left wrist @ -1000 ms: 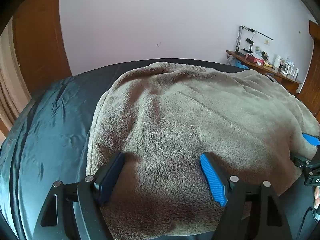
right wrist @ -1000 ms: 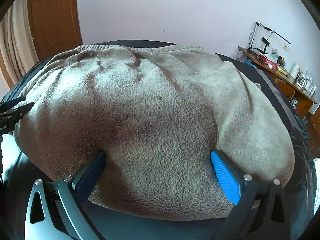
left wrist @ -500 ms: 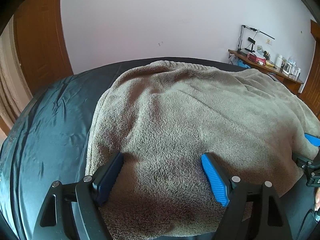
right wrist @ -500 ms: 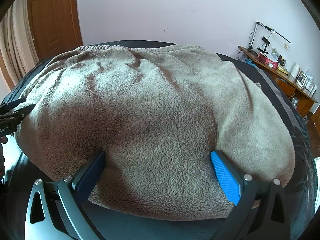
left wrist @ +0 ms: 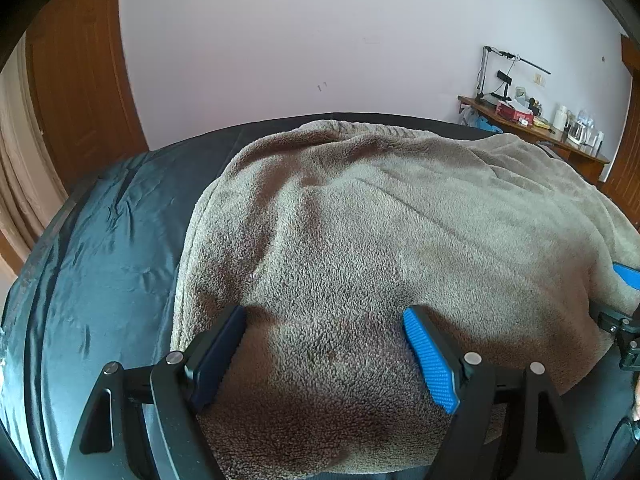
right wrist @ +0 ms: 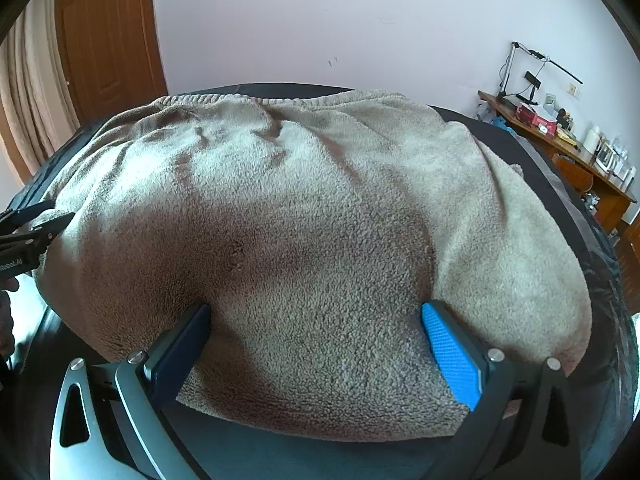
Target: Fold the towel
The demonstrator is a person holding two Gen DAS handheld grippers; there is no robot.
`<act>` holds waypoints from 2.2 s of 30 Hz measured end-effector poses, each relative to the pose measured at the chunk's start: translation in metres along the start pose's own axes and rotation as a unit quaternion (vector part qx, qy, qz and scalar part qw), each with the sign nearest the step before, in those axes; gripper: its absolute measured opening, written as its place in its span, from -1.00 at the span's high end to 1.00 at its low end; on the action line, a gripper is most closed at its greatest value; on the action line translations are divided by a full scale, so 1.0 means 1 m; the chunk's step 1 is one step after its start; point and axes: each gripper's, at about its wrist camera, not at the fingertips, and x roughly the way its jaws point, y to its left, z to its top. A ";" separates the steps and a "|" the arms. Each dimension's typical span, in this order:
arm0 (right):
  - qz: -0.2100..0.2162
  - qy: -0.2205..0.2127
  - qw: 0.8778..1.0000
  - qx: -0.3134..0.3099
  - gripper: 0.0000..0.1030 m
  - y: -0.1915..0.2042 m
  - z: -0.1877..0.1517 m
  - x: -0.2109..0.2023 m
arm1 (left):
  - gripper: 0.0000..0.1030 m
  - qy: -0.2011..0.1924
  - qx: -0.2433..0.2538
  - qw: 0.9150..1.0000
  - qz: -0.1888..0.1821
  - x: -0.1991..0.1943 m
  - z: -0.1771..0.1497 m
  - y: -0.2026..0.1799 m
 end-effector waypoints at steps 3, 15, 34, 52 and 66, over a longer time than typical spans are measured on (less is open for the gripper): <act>0.003 -0.001 1.000 0.002 -0.98 -0.001 0.000 -0.001 | -0.62 0.000 0.000 1.000 0.001 0.000 0.000 0.000; 0.000 -0.002 1.000 0.005 -0.98 -0.001 0.000 -0.001 | -0.64 0.001 -0.010 1.000 -0.012 0.001 0.000 0.005; 0.006 -0.014 1.000 0.018 -0.98 -0.005 -0.001 -0.006 | -0.65 0.000 -0.013 1.000 -0.016 0.000 0.001 0.007; -0.008 -0.049 0.983 0.175 -0.99 -0.076 -0.040 -0.072 | -0.66 -0.084 -0.060 0.995 0.007 -0.043 0.004 0.027; 0.013 -0.032 0.964 0.263 -0.99 -0.107 -0.056 -0.060 | -0.66 -0.047 -0.077 0.996 -0.012 -0.034 -0.002 0.030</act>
